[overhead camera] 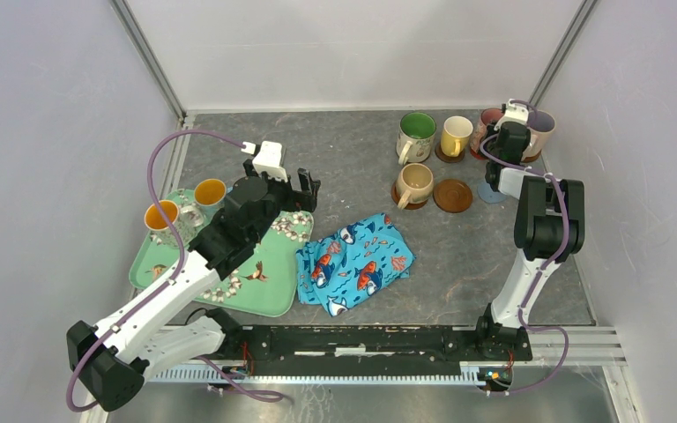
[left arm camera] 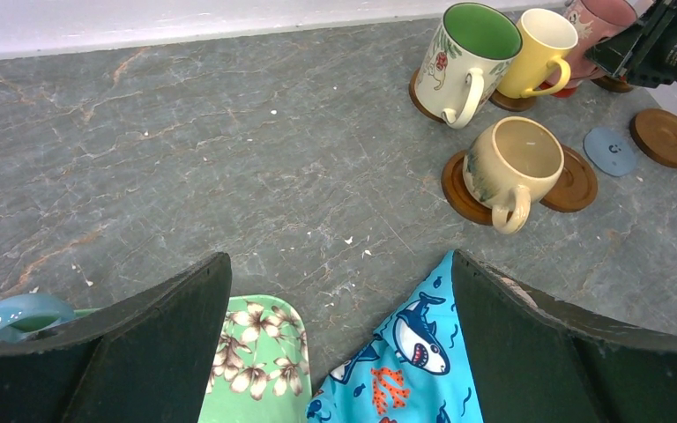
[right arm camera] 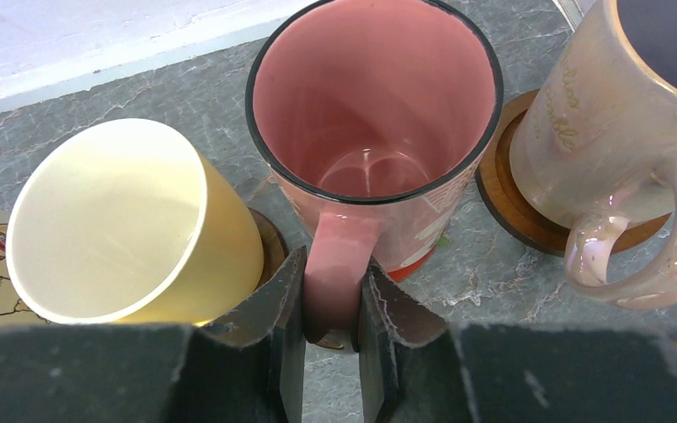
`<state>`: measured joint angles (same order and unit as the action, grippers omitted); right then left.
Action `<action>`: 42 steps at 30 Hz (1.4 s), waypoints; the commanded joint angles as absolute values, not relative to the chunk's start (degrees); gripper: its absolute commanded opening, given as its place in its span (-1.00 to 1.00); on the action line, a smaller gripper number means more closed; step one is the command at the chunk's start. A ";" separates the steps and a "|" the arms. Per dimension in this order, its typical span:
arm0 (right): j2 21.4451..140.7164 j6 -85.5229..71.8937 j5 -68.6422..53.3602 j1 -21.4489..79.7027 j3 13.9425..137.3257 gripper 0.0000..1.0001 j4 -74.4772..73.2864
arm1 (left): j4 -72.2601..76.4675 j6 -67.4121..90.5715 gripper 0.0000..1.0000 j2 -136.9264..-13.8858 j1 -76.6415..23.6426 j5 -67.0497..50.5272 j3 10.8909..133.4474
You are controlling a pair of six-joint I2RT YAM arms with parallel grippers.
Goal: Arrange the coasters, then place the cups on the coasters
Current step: Place the cup on the coaster, then pick up the cup from the tray.
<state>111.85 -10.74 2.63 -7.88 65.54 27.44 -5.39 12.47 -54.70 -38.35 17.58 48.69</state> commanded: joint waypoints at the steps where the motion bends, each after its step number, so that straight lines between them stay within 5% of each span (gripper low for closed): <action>1: 108.20 -10.41 3.63 -7.87 66.26 -1.00 34.13 | -2.97 13.20 0.99 -54.66 -38.14 16.85 48.96; 7: 107.28 -10.02 4.75 -7.91 66.56 -0.67 30.96 | -2.99 13.29 0.99 -54.67 -38.14 16.78 48.96; 17: 105.38 -9.92 6.02 -7.91 68.11 0.22 22.60 | -3.39 14.04 0.99 -54.91 -38.14 17.01 49.27; 26: 102.73 -14.97 10.65 -7.72 75.97 0.86 2.02 | -6.94 15.22 0.99 -56.66 -38.15 17.63 51.61; 42: 87.79 -22.90 18.62 -4.10 66.67 0.96 -16.95 | -16.70 23.63 0.99 -57.40 -38.14 33.46 54.39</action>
<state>91.55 -21.85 15.09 -6.39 68.40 -12.21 -12.75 17.08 -57.32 -38.35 25.12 51.31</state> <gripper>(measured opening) 0.979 0.994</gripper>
